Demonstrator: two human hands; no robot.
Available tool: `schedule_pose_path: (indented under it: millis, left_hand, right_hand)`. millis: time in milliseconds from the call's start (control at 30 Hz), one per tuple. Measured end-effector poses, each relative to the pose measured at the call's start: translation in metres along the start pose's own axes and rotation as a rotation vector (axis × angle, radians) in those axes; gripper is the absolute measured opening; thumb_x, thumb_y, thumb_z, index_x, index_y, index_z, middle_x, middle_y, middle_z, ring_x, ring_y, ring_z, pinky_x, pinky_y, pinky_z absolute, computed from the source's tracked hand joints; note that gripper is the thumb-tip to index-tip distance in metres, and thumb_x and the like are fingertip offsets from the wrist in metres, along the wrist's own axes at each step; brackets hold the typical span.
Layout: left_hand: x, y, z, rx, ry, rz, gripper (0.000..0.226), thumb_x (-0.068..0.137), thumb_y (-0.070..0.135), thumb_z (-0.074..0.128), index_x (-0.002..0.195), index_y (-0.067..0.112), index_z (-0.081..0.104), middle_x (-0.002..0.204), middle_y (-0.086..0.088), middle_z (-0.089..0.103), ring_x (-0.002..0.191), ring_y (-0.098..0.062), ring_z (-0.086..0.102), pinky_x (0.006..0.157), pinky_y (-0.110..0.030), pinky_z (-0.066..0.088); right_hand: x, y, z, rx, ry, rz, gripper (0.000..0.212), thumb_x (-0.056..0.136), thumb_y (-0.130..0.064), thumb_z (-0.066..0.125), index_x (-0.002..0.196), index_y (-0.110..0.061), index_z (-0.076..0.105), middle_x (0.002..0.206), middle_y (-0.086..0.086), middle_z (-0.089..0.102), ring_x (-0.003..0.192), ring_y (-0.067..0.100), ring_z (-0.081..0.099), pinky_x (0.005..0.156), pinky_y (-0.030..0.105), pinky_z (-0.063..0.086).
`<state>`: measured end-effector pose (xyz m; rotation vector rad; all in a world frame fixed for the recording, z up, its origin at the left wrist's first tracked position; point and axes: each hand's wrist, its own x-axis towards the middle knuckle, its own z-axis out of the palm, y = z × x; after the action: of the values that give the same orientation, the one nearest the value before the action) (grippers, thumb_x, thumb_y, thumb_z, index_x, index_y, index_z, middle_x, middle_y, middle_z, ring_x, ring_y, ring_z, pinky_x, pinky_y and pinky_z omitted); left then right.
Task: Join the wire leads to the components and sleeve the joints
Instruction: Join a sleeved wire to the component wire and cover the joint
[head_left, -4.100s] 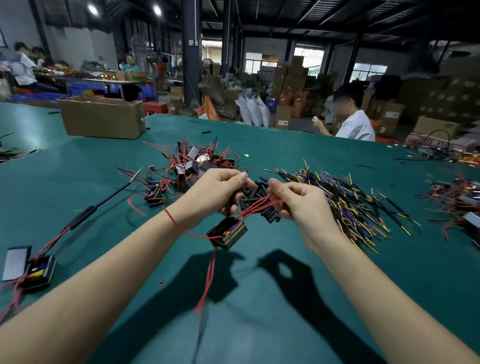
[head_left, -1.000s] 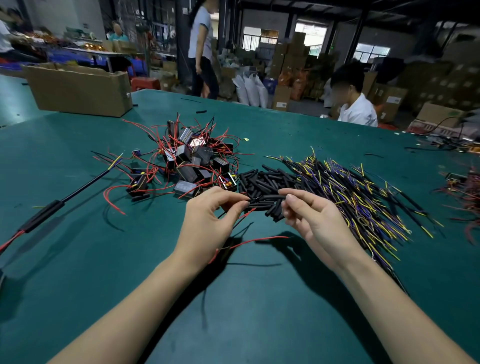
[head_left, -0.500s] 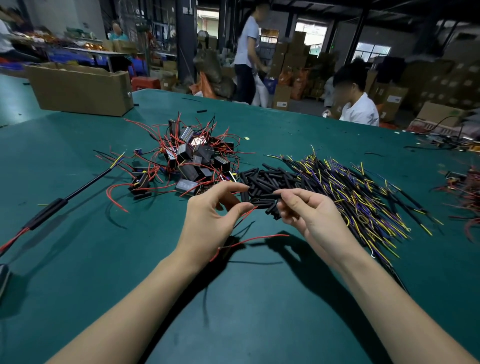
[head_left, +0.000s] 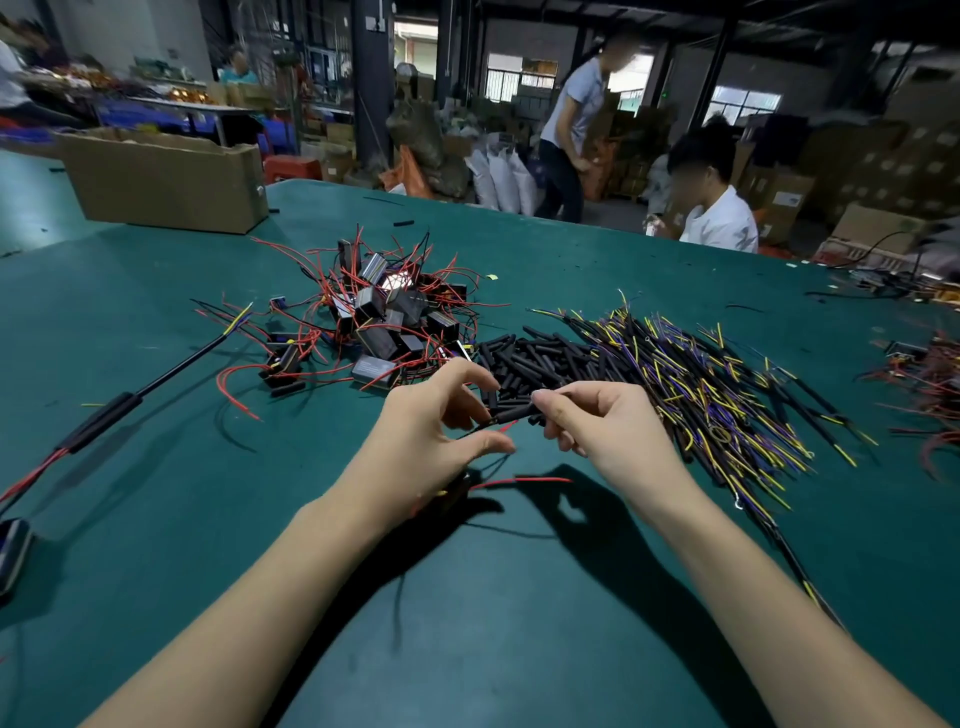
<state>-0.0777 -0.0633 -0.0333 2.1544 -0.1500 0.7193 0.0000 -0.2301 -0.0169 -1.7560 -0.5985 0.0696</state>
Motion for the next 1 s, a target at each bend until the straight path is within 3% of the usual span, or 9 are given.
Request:
schedule_pose_path:
  millis: [100,200,333,600,700,867,1000]
  left_hand:
    - [0.002,-0.008,-0.020,0.273,-0.147,-0.055,0.026,0.069,0.041,0.081,0.088,0.028,0.068,0.081,0.015,0.065,0.081,-0.004,0.059,0.080,-0.025,0.045]
    - [0.001,-0.012,-0.027,0.242,-0.206,-0.107,0.014,0.073,0.034,0.080,0.067,0.032,0.067,0.072,0.015,0.065,0.074,0.001,0.058,0.073,-0.022,0.045]
    - [0.001,-0.010,-0.019,0.218,-0.165,-0.060,0.014,0.076,0.028,0.079,0.069,0.018,0.073,0.075,0.008,0.063,0.072,-0.004,0.057,0.069,-0.024,0.046]
    - [-0.001,-0.005,-0.009,0.118,-0.058,-0.084,0.009,0.076,0.023,0.079,0.070,0.017,0.074,0.074,0.007,0.063,0.073,-0.007,0.059,0.073,-0.029,0.046]
    - [-0.003,-0.003,-0.003,0.110,-0.046,-0.095,0.009,0.074,0.019,0.080,0.070,0.013,0.075,0.073,0.001,0.063,0.072,-0.011,0.058,0.070,-0.024,0.041]
    - [-0.005,0.002,0.000,0.014,0.053,-0.139,0.021,0.071,0.025,0.083,0.083,0.016,0.068,0.076,0.004,0.064,0.066,-0.002,0.054,0.061,-0.010,0.038]
    - [-0.005,0.006,0.003,0.003,0.030,-0.071,0.008,0.079,0.016,0.076,0.075,0.012,0.070,0.068,0.007,0.067,0.064,-0.004,0.058,0.058,-0.009,0.038]
  right_hand:
    - [0.000,0.004,-0.003,0.009,0.036,0.027,0.026,0.088,-0.018,0.066,0.064,-0.009,0.066,0.054,-0.003,0.060,0.047,0.004,0.046,0.048,0.011,0.036]
    - [0.001,0.006,-0.004,0.036,0.033,0.052,0.027,0.088,-0.019,0.066,0.063,-0.009,0.066,0.055,-0.003,0.061,0.047,0.005,0.046,0.048,0.011,0.035]
    - [-0.001,0.002,-0.004,0.152,-0.012,0.083,0.030,0.088,-0.020,0.067,0.059,-0.010,0.065,0.054,-0.001,0.060,0.045,0.005,0.044,0.047,0.012,0.035]
    - [-0.004,0.000,0.004,0.219,-0.033,0.069,0.019,0.083,-0.014,0.070,0.065,-0.013,0.070,0.055,-0.001,0.062,0.048,0.006,0.047,0.047,0.012,0.034]
    - [-0.005,0.000,0.006,0.156,-0.092,0.048,0.011,0.082,-0.009,0.072,0.072,-0.013,0.074,0.056,-0.001,0.064,0.048,0.003,0.049,0.049,0.010,0.038]
    - [-0.006,0.000,0.009,0.060,-0.118,0.015,0.014,0.082,-0.007,0.072,0.071,-0.016,0.074,0.057,-0.002,0.065,0.052,0.002,0.054,0.055,0.013,0.043]
    - [-0.006,0.000,0.009,0.159,-0.127,0.044,0.011,0.082,-0.006,0.071,0.076,-0.014,0.075,0.062,0.001,0.067,0.051,0.003,0.052,0.053,0.012,0.041]
